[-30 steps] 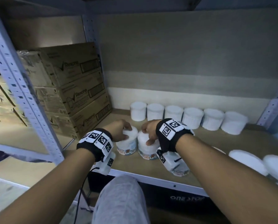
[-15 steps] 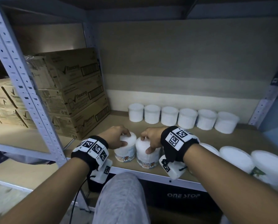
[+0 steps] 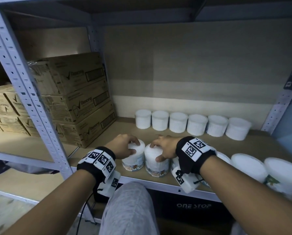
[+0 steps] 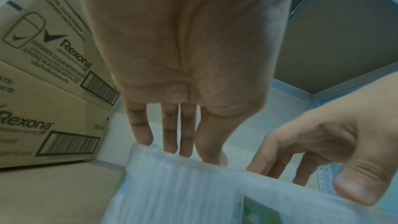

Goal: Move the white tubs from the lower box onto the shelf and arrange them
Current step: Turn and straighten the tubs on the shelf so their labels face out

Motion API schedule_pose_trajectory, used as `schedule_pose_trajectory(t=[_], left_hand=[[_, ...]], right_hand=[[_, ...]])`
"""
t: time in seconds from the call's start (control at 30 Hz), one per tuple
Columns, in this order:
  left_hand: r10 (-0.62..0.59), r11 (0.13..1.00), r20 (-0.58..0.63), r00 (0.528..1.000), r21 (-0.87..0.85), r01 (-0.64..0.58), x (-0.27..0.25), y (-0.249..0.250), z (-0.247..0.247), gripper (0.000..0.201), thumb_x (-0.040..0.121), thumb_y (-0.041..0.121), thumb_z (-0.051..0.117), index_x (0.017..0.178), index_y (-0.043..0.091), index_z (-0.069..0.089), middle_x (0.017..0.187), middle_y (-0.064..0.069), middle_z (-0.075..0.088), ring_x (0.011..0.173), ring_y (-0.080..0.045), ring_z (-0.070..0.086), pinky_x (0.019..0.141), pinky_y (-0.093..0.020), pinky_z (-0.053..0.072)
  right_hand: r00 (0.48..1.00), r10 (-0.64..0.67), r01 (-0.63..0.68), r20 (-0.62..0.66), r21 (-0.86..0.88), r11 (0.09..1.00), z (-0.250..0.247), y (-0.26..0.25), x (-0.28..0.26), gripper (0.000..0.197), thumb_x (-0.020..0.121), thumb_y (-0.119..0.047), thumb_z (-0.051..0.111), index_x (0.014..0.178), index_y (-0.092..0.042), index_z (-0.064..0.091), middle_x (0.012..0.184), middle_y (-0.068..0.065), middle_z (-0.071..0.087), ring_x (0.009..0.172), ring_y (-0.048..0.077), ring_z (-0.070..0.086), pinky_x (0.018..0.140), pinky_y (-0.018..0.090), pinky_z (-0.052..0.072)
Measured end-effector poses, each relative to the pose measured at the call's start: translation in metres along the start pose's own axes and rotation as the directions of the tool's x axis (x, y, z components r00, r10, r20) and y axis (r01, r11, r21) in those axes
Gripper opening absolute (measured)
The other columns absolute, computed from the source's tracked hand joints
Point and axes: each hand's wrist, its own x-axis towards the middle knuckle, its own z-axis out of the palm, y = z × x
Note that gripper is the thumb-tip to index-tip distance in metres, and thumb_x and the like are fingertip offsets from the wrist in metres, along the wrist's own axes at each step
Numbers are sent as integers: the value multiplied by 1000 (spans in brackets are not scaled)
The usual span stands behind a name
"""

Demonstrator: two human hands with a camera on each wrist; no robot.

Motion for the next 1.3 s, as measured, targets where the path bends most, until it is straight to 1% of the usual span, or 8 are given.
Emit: schedule_pose_trajectory(t=[0.17, 0.3, 0.5, 0.6, 0.7, 0.97, 1.13, 1.3], left_hand=[[15, 999, 17, 1000, -42, -14, 4, 8, -6, 31, 84, 24, 65, 114, 26, 65, 118, 5, 63, 108, -12, 56, 87, -22, 42], [29, 997, -30, 999, -76, -31, 22, 28, -8, 38, 85, 18, 62, 123, 20, 60, 121, 3, 64, 108, -13, 59, 87, -20, 45], [50, 991, -16, 999, -127, -51, 66, 68, -14, 44, 86, 21, 62, 129, 20, 54, 127, 1, 60, 112, -13, 57, 92, -21, 45], [74, 993, 14, 997, -95, -73, 92, 95, -16, 43, 88, 24, 60, 131, 20, 52, 131, 2, 56, 117, -15, 55, 96, -24, 44], [119, 992, 18, 993, -55, -118, 120, 124, -15, 43, 90, 24, 58, 132, 16, 52, 134, 0, 56, 120, -17, 54, 100, -27, 43], [194, 981, 82, 978, 9, -195, 200, 198, 6, 46, 90, 27, 56, 133, 13, 51, 135, -5, 53, 123, -21, 51, 100, -28, 41], [221, 972, 136, 966, 50, -230, 245, 237, 30, 45, 91, 28, 54, 133, 15, 48, 140, -5, 48, 128, -23, 45, 105, -29, 37], [215, 971, 180, 960, 67, -230, 279, 264, 56, 48, 92, 28, 54, 138, 15, 43, 145, -4, 41, 135, -22, 37, 109, -29, 32]], right_hand=[[998, -18, 27, -60, 144, 989, -2, 8, 0, 58, 86, -37, 66, 138, -21, 44, 144, 4, 42, 128, 23, 46, 106, 33, 40], [988, 20, 15, -153, 227, 974, -17, 31, -10, 52, 88, -38, 62, 135, -20, 50, 140, 2, 50, 125, 20, 50, 104, 28, 41], [961, 181, -109, -211, 311, 944, -35, 98, -25, 40, 88, -36, 62, 125, -23, 57, 130, 0, 54, 114, 20, 56, 97, 30, 47], [936, 259, -173, -240, 330, 928, -38, 134, -34, 39, 89, -35, 62, 124, -20, 60, 125, 0, 55, 113, 20, 56, 96, 27, 43], [912, 335, -237, -236, 363, 901, -36, 172, -37, 38, 88, -33, 63, 123, -16, 61, 119, 1, 57, 113, 21, 56, 94, 26, 41], [828, 513, -405, -227, 389, 827, -33, 266, -39, 32, 88, -31, 64, 116, -17, 63, 126, 5, 59, 114, 22, 54, 93, 27, 41], [778, 595, -504, -201, 365, 783, -34, 312, -37, 38, 90, -33, 61, 124, -16, 59, 135, 5, 51, 123, 23, 49, 97, 27, 40], [745, 647, -560, -165, 373, 740, -32, 352, -26, 42, 88, -31, 65, 126, -13, 59, 132, 7, 55, 119, 25, 54, 88, 26, 42]])
